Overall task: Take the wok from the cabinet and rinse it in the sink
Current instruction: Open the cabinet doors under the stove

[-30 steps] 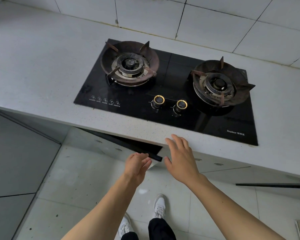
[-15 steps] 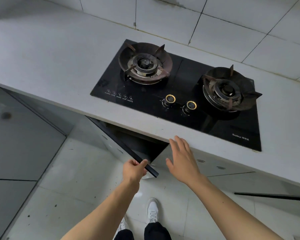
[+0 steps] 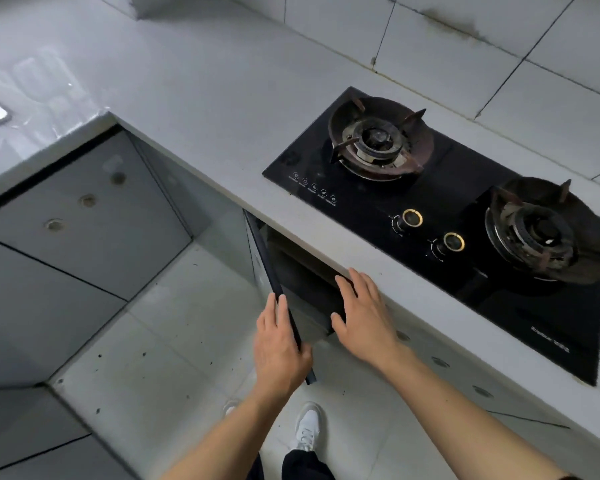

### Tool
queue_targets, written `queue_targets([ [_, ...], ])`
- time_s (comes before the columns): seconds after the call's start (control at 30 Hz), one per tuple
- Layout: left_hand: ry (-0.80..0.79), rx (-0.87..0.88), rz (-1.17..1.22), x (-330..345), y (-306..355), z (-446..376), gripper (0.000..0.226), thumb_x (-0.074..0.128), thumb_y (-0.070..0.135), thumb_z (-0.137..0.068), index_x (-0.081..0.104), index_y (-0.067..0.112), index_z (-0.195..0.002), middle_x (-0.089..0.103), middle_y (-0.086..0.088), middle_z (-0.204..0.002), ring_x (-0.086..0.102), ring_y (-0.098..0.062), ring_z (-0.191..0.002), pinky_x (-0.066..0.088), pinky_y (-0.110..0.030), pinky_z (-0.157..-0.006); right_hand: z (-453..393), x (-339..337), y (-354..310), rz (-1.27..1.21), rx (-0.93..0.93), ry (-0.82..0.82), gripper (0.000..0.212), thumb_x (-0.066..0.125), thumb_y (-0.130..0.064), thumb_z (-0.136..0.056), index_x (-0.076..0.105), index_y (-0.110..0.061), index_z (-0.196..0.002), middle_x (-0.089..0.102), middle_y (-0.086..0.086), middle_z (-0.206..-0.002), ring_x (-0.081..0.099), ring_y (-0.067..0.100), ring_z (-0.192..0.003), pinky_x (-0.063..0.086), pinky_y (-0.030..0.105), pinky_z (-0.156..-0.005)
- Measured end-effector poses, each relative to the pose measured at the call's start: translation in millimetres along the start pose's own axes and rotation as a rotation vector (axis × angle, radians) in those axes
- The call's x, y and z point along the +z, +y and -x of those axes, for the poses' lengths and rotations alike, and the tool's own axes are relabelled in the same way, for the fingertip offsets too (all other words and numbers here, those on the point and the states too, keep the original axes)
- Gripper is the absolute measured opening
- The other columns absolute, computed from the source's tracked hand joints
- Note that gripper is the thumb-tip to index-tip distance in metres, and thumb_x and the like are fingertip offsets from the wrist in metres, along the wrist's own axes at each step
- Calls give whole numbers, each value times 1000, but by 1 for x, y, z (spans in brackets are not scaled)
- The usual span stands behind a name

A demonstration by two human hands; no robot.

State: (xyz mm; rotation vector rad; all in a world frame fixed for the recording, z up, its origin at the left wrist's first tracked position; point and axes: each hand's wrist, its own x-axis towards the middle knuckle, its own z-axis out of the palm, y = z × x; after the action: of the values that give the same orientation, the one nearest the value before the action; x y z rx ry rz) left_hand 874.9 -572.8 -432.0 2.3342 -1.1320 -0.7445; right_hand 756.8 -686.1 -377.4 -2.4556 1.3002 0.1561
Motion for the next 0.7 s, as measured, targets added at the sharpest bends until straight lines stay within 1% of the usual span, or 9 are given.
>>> queue_targets([
  [0.07,27,48,-101,-6,-5,4,87,62,22,-75,24,10,-153,19,-8,-162,27,-28,-142,38,-37,-108,-5,-2,-2,11,-16,-9,70,50,-34,-96,13,-17,-153,6,7,-161,0,24,-148,14,40,-120],
  [0.13,19,82,-137,-13,-13,6,86,61,23,-74,27,8,-152,23,-7,-161,28,-28,-141,40,-38,-106,-10,-3,-5,9,-30,-24,70,50,-33,-96,13,-16,-153,6,7,-161,0,25,-148,15,40,-121],
  [0.27,-78,152,-189,-23,-33,7,84,55,19,-79,19,8,-154,13,-7,-164,22,-28,-145,32,-36,-115,-17,-1,-15,5,-38,-32,71,50,-33,-96,12,-15,-153,6,8,-161,-1,26,-148,12,39,-119],
  [0.3,-88,165,-197,-26,-37,6,84,55,17,-78,20,6,-154,14,-9,-163,22,-29,-144,32,-37,-114,-18,-1,-18,14,-36,-29,71,50,-33,-96,12,-15,-153,6,8,-161,-1,26,-148,12,38,-119],
  [0.4,-139,156,-278,-36,-51,5,92,61,11,-68,24,2,-152,19,-12,-161,25,-32,-138,41,-37,-106,-21,-2,-25,53,-39,-32,72,50,-34,-96,11,-13,-153,6,10,-161,1,28,-148,11,39,-119],
  [0.47,-151,135,-338,-47,-61,4,100,70,13,-59,28,1,-150,24,-11,-159,32,-32,-129,49,-35,-90,-24,-2,-30,71,-39,-34,73,50,-34,-95,11,-13,-153,6,11,-161,2,29,-148,11,40,-119],
  [0.53,-164,105,-423,-58,-72,3,107,78,17,-50,35,2,-146,29,-10,-157,38,-32,-120,48,-33,-76,-28,-2,-34,91,-35,-38,73,50,-35,-95,10,-15,-153,6,12,-161,2,30,-148,10,41,-119],
  [0.63,-211,68,-571,-78,-83,-2,106,86,20,-42,45,1,-139,31,-12,-156,43,-31,-111,45,-34,-73,-35,-2,-38,88,-12,-54,75,51,-35,-95,9,-17,-153,4,13,-161,0,30,-148,10,42,-120],
  [0.7,-223,80,-641,-91,-84,-6,102,88,21,-49,45,1,-138,25,-14,-157,42,-32,-114,43,-37,-79,-39,-2,-39,88,8,-70,76,52,-36,-94,8,-18,-153,3,13,-160,0,30,-148,12,43,-120],
])
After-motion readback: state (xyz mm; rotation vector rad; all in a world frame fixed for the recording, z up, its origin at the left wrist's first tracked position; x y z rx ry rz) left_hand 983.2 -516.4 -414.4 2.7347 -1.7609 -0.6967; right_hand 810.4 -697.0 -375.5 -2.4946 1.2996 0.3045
